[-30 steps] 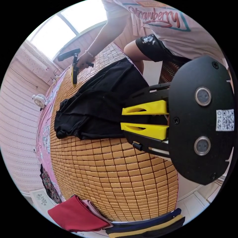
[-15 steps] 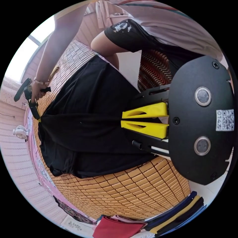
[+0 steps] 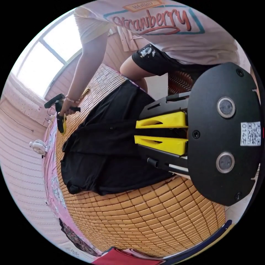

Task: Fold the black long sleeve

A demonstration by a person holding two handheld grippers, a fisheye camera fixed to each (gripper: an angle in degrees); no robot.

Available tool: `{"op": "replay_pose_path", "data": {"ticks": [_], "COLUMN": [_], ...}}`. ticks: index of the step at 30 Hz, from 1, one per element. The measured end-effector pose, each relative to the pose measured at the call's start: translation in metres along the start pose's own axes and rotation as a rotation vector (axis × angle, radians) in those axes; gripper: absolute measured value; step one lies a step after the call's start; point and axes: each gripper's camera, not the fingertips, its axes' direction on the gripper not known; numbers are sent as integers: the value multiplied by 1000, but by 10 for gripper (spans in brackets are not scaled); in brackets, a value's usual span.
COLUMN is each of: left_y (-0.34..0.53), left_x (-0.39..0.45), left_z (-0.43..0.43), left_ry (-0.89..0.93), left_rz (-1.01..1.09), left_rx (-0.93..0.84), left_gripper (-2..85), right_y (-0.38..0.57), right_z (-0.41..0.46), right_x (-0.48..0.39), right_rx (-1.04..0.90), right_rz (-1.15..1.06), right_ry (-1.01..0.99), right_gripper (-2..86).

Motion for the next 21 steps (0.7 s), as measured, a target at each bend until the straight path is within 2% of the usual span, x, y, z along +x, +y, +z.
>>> {"op": "replay_pose_path", "data": {"ticks": [3, 5, 8, 11, 14, 18, 21], "left_y": [-43, -94, -148, -192, -219, -229, -221], "left_x": [-64, -119, -188, -234, -259, -282, -300], "left_z": [-9, -7, 7, 22, 50, 81, 63], "left_ry": [-108, -151, -112, -123, -150, -228, -140], "left_rz": [-7, -16, -52, -162, -226, -306, -396], "left_rx": [86, 142, 249, 267, 214, 46, 105], "left_gripper": [41, 42, 47, 81, 90, 49, 4], "right_y": [-13, -26, -41, -51, -58, -60, -66], "right_z": [10, 30, 51, 58, 75, 67, 52], "right_x": [-5, -2, 7, 5, 11, -4, -13], "right_rx": [58, 2, -62, -70, -148, -109, -71], "right_rz": [-34, -31, 14, -1, 23, -50, -74], "right_ry": [35, 57, 73, 109, 141, 135, 132], "right_gripper": [102, 110, 110, 110, 91, 35, 20]}}
